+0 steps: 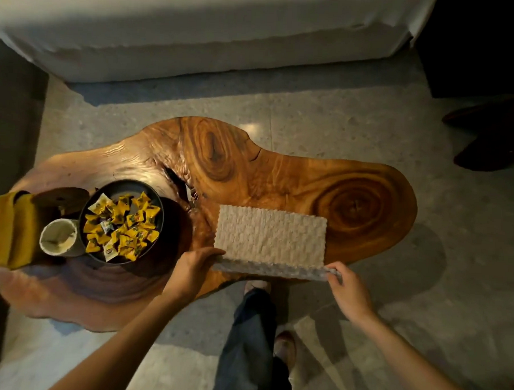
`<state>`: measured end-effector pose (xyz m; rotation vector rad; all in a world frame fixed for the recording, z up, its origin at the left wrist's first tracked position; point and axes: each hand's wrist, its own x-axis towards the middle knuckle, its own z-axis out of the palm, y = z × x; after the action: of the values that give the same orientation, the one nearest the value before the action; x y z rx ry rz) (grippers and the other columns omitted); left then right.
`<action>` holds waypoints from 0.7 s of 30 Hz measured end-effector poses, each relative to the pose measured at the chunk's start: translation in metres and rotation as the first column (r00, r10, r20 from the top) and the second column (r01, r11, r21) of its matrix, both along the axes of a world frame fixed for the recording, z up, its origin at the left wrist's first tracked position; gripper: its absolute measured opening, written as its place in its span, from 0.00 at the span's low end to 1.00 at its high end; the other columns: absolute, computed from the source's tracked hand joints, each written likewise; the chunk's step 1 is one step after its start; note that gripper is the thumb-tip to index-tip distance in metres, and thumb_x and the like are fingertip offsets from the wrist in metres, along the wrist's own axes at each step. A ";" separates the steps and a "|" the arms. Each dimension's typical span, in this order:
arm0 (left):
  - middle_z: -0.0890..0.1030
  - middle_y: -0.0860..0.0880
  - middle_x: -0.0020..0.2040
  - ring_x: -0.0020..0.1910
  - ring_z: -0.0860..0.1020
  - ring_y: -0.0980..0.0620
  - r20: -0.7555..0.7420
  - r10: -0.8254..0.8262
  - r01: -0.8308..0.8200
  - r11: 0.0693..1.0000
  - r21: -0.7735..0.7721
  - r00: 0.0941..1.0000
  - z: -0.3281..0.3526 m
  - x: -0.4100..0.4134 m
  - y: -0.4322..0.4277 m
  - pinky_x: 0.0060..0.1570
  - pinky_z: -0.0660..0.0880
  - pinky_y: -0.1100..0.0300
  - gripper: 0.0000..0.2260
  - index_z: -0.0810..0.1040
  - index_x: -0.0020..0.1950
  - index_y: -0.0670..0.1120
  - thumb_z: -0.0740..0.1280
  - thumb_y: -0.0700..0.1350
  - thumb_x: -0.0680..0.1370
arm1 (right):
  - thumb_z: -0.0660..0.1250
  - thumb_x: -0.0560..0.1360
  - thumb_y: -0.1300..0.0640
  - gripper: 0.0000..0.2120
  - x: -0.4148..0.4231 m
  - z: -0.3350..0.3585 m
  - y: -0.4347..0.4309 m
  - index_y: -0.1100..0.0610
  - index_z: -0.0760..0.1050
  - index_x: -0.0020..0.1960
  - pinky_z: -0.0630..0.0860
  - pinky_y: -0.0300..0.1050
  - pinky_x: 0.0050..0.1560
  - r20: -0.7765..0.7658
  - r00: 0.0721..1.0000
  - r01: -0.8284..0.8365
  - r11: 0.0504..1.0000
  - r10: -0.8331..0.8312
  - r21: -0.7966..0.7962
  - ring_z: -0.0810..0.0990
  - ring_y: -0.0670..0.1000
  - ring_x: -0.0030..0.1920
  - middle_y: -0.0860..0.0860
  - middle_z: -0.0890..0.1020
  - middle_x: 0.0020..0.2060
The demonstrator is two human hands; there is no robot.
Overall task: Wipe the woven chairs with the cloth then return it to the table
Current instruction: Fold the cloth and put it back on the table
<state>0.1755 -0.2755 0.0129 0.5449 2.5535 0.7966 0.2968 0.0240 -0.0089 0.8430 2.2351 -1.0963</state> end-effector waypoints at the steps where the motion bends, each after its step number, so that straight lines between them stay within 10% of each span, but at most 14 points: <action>1: 0.85 0.45 0.46 0.43 0.83 0.48 0.010 0.018 -0.018 1.000 -0.005 1.000 -0.008 -0.002 0.000 0.44 0.73 0.68 0.09 0.83 0.52 0.40 0.70 0.32 0.73 | 0.59 0.81 0.56 0.05 -0.002 -0.006 0.000 0.48 0.72 0.49 0.69 0.39 0.33 0.003 1.000 0.016 1.000 -0.016 0.005 0.76 0.44 0.38 0.43 0.77 0.40; 7: 0.84 0.47 0.46 0.43 0.82 0.51 0.062 0.147 -0.147 0.989 -0.009 0.987 -0.046 -0.037 0.012 0.42 0.71 0.74 0.07 0.82 0.52 0.39 0.71 0.36 0.74 | 0.61 0.80 0.54 0.07 -0.036 -0.034 0.005 0.55 0.74 0.47 0.76 0.52 0.39 -0.032 0.989 0.142 0.990 -0.143 -0.020 0.79 0.54 0.40 0.53 0.80 0.40; 16: 0.79 0.54 0.46 0.40 0.74 0.68 0.127 0.279 -0.285 0.958 0.035 0.952 -0.098 -0.084 0.037 0.40 0.68 0.81 0.07 0.80 0.53 0.42 0.69 0.41 0.76 | 0.62 0.79 0.56 0.13 -0.083 -0.071 0.015 0.60 0.70 0.37 0.62 0.45 0.32 -0.074 0.968 0.248 0.960 -0.240 0.128 0.71 0.53 0.33 0.51 0.72 0.30; 21: 0.79 0.49 0.52 0.47 0.77 0.57 0.085 0.368 -0.375 0.922 0.093 0.926 -0.106 -0.077 0.038 0.47 0.72 0.72 0.10 0.77 0.57 0.44 0.69 0.40 0.76 | 0.67 0.76 0.55 0.08 -0.083 -0.081 0.008 0.60 0.74 0.46 0.67 0.45 0.44 -0.160 0.931 0.359 0.907 -0.329 0.222 0.71 0.52 0.45 0.51 0.74 0.43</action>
<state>0.0989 -0.2379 -0.0930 0.0551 2.5973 1.0657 0.2136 0.0317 -0.0900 1.3542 2.4167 -1.0537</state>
